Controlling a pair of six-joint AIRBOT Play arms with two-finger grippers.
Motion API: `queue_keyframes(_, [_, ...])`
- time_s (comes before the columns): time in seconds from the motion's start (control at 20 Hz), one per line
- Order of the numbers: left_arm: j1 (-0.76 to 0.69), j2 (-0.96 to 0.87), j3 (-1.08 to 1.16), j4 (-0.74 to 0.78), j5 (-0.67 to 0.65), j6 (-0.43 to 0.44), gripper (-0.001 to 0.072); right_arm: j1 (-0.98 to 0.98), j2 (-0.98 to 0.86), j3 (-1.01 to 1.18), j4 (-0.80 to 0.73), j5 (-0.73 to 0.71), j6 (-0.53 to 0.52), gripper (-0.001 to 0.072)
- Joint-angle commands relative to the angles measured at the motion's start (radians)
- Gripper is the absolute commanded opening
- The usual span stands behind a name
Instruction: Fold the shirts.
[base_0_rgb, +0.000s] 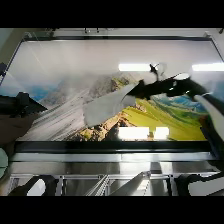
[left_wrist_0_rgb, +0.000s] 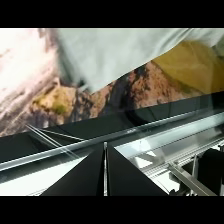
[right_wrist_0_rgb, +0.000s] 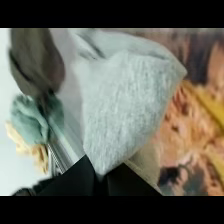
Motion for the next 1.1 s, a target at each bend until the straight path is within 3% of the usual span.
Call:
queue_keyframes(0.0, [0.001, 0.001, 0.000, 0.001, 0.014, 0.002, 0.0019, -0.293, 0.166, 0.089, -0.043, 0.068, 0.070, 0.0013])
queue_keyframes(0.2, [0.001, 0.001, 0.000, 0.002, 0.013, 0.002, 0.0019, -0.734, 0.347, 0.119, -0.323, 0.072, 0.162, 0.0013])
queue_keyframes(0.4, [0.001, 0.001, 0.000, 0.002, 0.014, 0.008, 0.0019, -1.007, 0.488, -0.002, -0.991, 0.098, 0.432, 0.0013])
queue_keyframes(0.5, [0.001, 0.001, -0.001, 0.002, 0.011, 0.010, 0.0019, -1.111, 0.541, -0.115, -1.200, 0.101, 0.508, 0.0013])
queue_keyframes(0.7, [0.001, 0.000, -0.001, 0.002, -0.018, 0.014, 0.0019, -1.248, 0.549, -0.292, -1.218, 0.105, 0.531, 0.0013])
queue_keyframes(0.9, [0.001, 0.000, -0.001, 0.002, -0.054, 0.016, 0.0018, -1.249, 0.531, -0.351, -1.410, 0.136, 0.568, 0.0014])
queue_keyframes(1.05, [0.001, 0.000, -0.001, 0.002, -0.059, 0.017, 0.0019, -1.249, 0.541, -0.350, -1.461, 0.159, 0.576, 0.0014])
